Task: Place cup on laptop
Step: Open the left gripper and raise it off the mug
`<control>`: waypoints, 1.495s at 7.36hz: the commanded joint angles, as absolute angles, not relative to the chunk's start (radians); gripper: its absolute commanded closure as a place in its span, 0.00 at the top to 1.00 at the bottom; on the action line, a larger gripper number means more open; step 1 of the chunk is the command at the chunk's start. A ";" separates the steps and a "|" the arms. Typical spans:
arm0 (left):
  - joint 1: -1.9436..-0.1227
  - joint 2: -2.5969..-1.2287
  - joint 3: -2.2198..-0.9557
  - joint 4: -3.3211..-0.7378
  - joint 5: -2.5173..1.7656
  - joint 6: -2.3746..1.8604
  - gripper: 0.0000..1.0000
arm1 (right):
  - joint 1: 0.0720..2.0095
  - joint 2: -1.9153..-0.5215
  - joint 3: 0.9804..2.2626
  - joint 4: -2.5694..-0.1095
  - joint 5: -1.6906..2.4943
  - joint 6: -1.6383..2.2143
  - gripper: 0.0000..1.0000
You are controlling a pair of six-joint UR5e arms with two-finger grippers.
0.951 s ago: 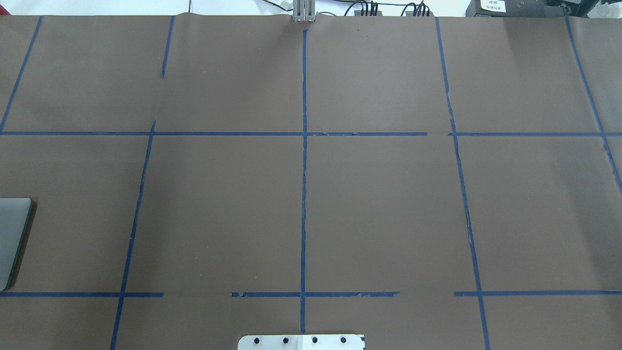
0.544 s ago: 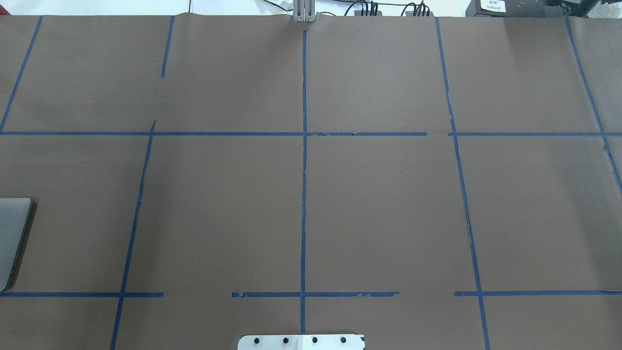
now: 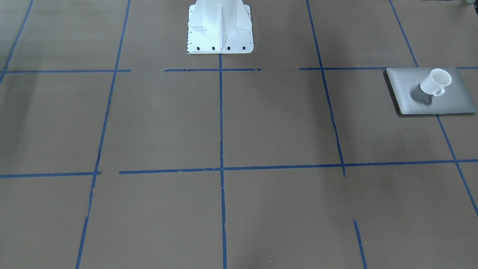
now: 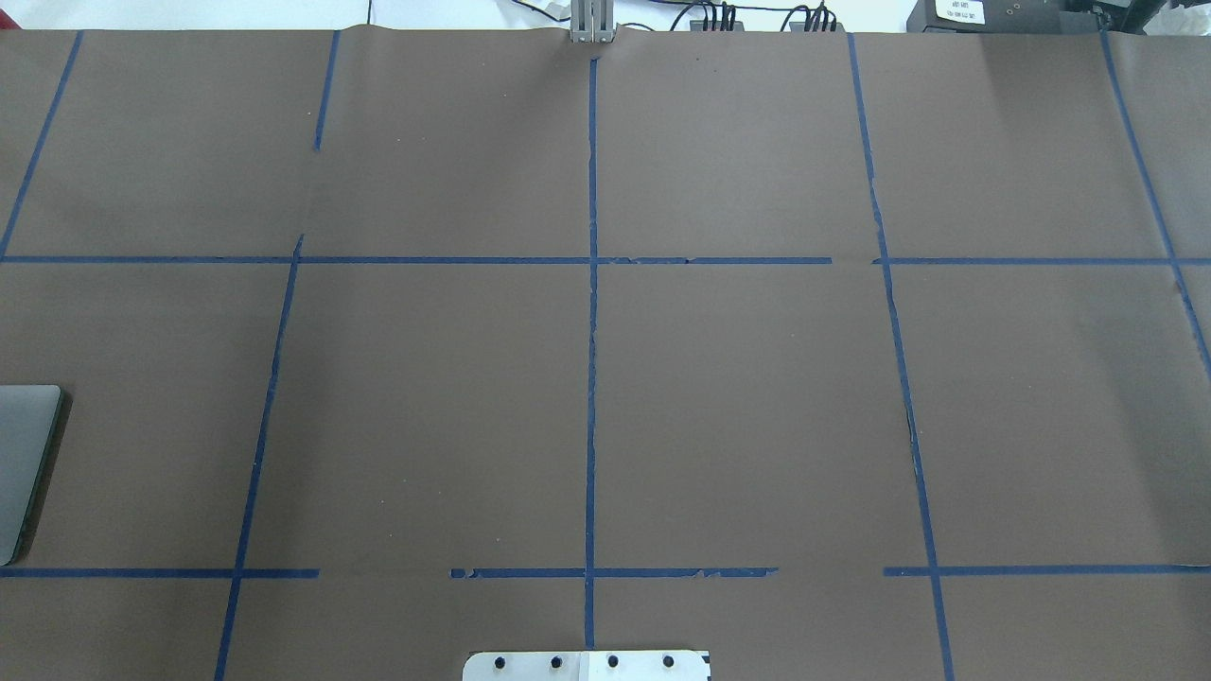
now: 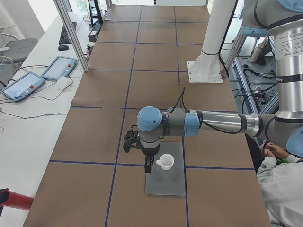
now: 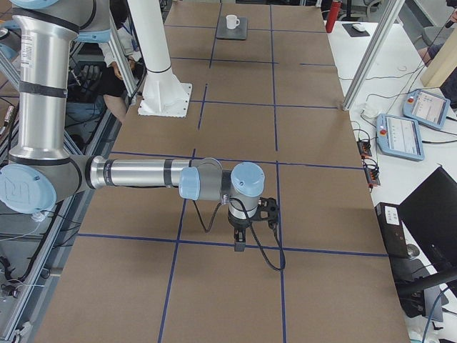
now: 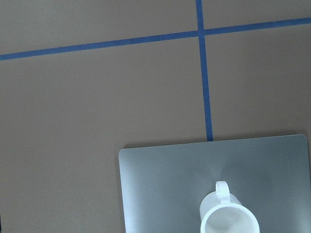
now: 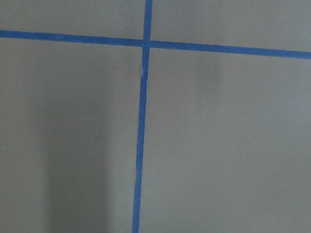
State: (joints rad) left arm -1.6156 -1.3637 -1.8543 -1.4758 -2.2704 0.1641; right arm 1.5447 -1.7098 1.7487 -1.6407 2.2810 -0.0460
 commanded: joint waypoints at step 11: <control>-1.614 -1.377 -1.859 -1.499 -2.273 0.164 1.00 | 1.545 -1.710 1.749 -1.640 2.281 -0.046 1.00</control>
State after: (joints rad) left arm -1.6141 -1.3760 -1.8621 -1.5002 -2.2733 0.1641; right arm 1.5447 -1.7104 1.7487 -1.6399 2.2810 -0.0460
